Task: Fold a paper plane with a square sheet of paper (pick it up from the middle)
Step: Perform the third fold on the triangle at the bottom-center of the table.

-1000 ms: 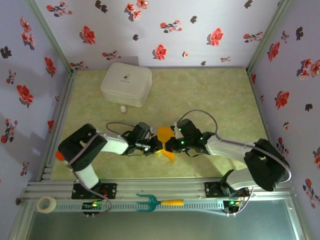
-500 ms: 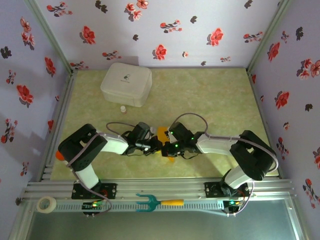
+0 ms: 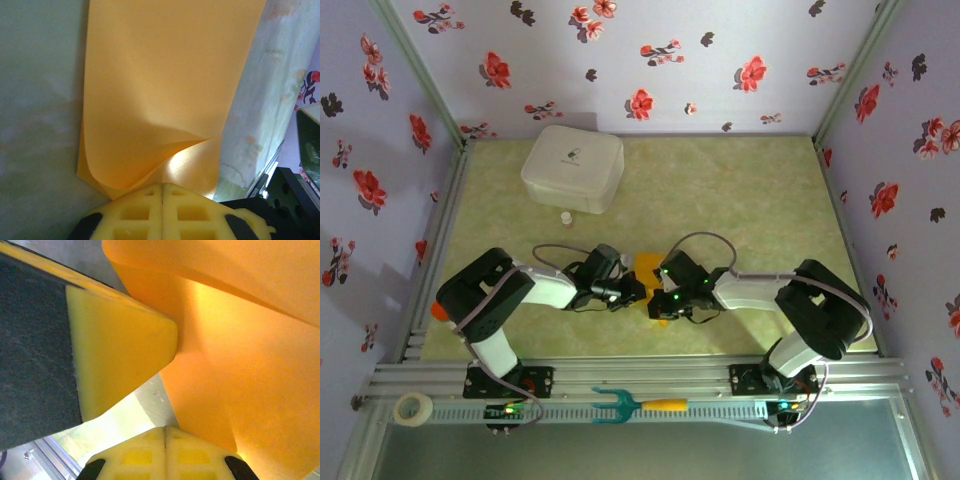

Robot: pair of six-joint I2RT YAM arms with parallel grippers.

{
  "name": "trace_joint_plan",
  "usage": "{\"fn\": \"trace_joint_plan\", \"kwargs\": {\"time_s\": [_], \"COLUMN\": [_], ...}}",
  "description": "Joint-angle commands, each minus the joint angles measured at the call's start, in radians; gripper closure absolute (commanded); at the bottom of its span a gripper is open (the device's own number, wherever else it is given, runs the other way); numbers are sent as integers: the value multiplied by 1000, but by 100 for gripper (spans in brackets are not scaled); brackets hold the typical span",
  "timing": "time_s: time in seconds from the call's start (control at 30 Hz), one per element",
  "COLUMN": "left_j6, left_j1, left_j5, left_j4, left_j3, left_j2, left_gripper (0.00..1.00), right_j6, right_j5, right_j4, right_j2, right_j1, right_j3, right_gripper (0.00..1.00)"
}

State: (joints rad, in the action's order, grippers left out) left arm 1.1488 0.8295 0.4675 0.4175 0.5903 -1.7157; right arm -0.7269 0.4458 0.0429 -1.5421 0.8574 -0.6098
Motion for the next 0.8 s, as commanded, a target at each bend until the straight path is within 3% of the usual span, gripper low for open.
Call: {"fn": "trace_joint_plan", "kwargs": {"time_s": [0.0,0.77], "left_j6": [-20,-6], "left_j1": [5,0], "left_j5": [-20,-21], "left_j4": [-68,-69], "left_j3": [3,-3], "left_j2": [-28,-44], "left_gripper": [100,100], "right_j6": [-17,-119], "right_j5": [-7,43], "right_j4": [-7,-122], "right_j2": [14,137], "right_j1": [-4,-22], "right_j3": [31,212], "right_gripper": [95,93]}}
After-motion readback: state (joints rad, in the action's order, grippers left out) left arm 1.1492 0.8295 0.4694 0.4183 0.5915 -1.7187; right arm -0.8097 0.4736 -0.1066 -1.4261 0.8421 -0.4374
